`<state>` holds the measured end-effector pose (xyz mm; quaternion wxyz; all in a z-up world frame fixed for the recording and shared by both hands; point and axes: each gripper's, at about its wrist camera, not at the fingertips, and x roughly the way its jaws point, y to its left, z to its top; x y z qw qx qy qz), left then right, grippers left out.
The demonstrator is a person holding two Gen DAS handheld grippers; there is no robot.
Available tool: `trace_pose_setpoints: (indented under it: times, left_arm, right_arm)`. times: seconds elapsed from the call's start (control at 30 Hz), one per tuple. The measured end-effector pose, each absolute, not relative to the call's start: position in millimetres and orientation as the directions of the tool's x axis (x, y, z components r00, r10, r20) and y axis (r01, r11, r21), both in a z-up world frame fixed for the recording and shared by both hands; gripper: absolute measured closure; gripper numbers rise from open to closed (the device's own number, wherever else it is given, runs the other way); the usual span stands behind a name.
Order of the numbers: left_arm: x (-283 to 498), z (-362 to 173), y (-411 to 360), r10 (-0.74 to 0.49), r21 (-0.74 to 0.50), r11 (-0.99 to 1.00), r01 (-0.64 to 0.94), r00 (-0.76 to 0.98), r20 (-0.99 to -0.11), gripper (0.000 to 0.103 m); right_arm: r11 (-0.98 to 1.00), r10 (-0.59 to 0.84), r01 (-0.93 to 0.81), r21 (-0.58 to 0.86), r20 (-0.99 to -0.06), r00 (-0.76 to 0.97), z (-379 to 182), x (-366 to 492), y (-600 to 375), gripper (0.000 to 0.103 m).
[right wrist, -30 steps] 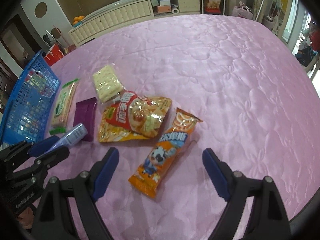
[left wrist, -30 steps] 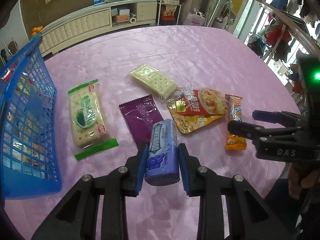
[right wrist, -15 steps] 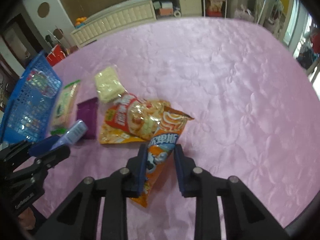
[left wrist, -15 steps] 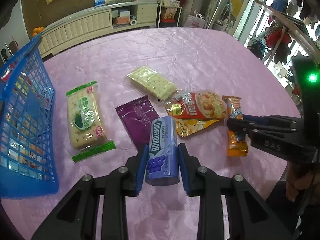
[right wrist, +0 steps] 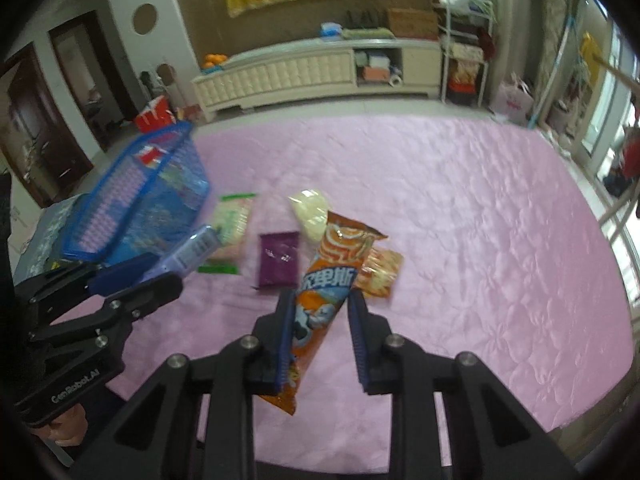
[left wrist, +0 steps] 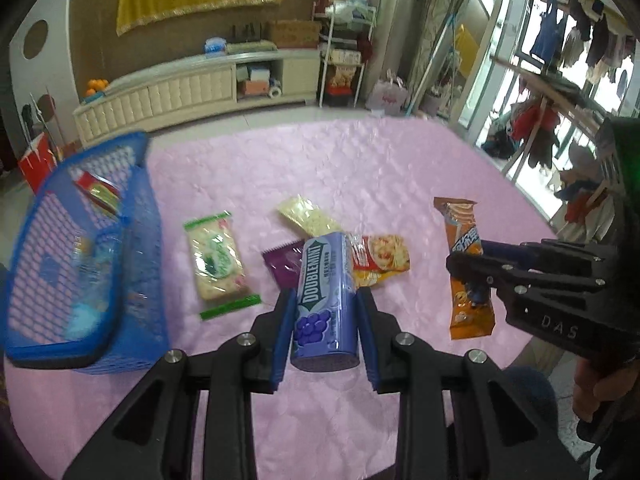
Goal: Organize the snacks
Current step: 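Grasp the orange snack bar with the right gripper while the left holds the tube, then carry the held tube and snack bar over the blue basket with both grippers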
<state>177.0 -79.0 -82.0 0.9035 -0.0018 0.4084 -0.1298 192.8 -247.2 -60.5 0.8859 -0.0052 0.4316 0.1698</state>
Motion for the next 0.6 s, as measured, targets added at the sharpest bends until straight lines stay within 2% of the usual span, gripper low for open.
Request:
trace_pose_setpoints:
  times: [0.3, 0.6]
  left_arm:
    - [132, -27, -28, -0.187, -0.078, 0.98, 0.181, 0.724, -0.664, 0.075]
    - [105, 3, 34, -0.129, -0.058, 0.991, 0.119, 0.767, -0.629, 0.075]
  right_arm:
    - [0.905, 0.374, -0.403, 0.136, -0.706, 0.601, -17, 169, -199, 0.072]
    - [0.86, 0.441, -0.494, 0.126, -0.67, 0.597, 5, 154, -136, 0.072]
